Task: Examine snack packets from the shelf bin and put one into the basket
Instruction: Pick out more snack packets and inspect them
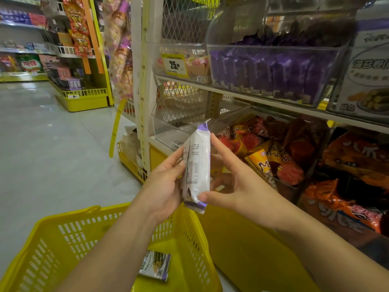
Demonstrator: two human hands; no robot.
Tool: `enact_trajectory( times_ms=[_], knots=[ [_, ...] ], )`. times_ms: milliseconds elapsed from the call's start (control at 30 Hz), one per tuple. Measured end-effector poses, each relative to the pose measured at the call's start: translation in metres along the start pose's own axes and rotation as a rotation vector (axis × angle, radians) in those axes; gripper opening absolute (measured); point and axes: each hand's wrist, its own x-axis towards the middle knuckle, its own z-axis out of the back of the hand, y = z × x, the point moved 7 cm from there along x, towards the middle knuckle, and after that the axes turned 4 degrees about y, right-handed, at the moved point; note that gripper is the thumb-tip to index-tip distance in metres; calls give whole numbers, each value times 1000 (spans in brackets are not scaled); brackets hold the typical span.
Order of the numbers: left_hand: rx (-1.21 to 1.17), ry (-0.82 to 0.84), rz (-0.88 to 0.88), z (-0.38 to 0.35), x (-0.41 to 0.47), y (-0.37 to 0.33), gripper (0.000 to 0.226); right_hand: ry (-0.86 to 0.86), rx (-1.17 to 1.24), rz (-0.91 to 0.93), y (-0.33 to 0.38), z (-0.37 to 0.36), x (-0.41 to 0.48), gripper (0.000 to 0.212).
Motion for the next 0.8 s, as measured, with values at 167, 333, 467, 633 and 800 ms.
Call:
enact_trajectory(
  times_ms=[167,333,467,633,800],
  knots=[
    [16,-102,-10,5,0,-3,38,58,82,-54,-2,3,-1,103],
    [14,-207,-28,13,-1,-15,36,84,96,-119,-7,2,-4,101],
    [4,-244,15,14,-2,-17,34,61,125,-138,-11,6,-1,96],
    [-36,-180,66,2,-3,-17,57,-23,176,-118,-21,13,2,81],
    [-30,-109,47,-18,-7,-13,58,-64,100,-92,-30,13,2,89]
  ],
)
